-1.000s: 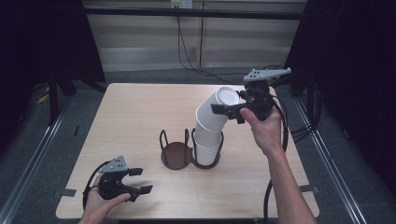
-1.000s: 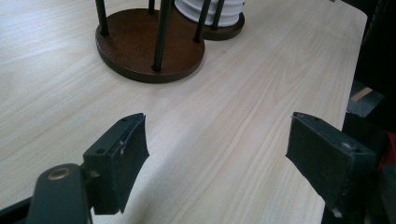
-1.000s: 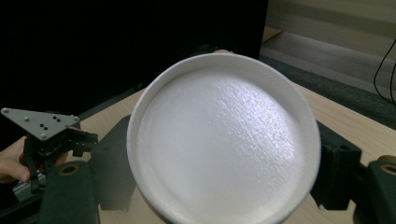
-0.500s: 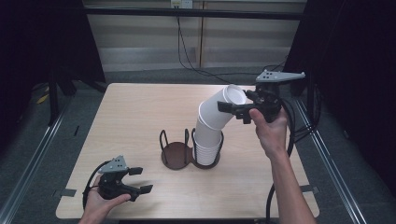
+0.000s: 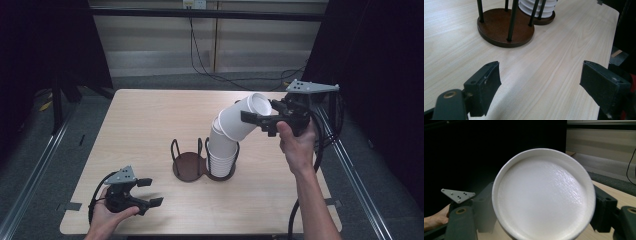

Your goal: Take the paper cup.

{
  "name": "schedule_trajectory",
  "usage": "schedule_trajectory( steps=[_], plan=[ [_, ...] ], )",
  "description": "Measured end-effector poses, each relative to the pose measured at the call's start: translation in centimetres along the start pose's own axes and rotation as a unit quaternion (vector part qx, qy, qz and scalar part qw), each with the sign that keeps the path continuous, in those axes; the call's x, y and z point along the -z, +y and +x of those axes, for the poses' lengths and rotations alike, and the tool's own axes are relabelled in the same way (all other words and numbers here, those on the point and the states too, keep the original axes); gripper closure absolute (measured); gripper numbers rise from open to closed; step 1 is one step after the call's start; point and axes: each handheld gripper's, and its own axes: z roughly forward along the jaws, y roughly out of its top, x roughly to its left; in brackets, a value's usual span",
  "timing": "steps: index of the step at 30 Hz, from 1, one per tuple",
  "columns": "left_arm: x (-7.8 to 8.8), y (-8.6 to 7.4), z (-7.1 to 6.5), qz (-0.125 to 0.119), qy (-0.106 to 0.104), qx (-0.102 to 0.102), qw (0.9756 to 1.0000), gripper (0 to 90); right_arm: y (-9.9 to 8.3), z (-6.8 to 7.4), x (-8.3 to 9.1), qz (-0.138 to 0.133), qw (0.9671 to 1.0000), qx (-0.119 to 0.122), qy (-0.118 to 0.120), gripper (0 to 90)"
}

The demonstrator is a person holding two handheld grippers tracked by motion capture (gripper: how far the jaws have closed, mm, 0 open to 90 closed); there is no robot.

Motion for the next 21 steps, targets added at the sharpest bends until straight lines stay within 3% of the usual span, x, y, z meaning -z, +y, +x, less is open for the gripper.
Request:
schedule_trajectory(
  steps=[5,10,18,19,21],
  plan=[
    [-0.1,-0.1,-0.1,-0.004,0.001,0.004,1.0000,16.3,-0.1,0.0,0.9,-0.005,1.0000,-0.001,-0.003,24.4],
    [-0.7,0.0,-0.1,0.009,-0.009,0.003,0.9999,16.4,-0.3,0.1,1.9,0.001,1.0000,-0.004,-0.008,24.5],
    [-0.4,0.2,-0.5,-0.005,-0.010,0.006,0.9999,16.4,-1.0,0.4,3.3,-0.003,0.9999,-0.005,-0.011,24.5],
    [-0.2,0.3,-0.6,-0.009,-0.009,0.003,0.9999,16.4,-1.1,0.4,3.8,-0.018,0.9998,-0.009,-0.005,24.5],
    [0.0,0.4,-0.7,-0.012,-0.007,0.000,0.9999,16.4,-1.2,0.3,3.9,-0.021,0.9997,-0.012,0.000,24.6]
  ],
)
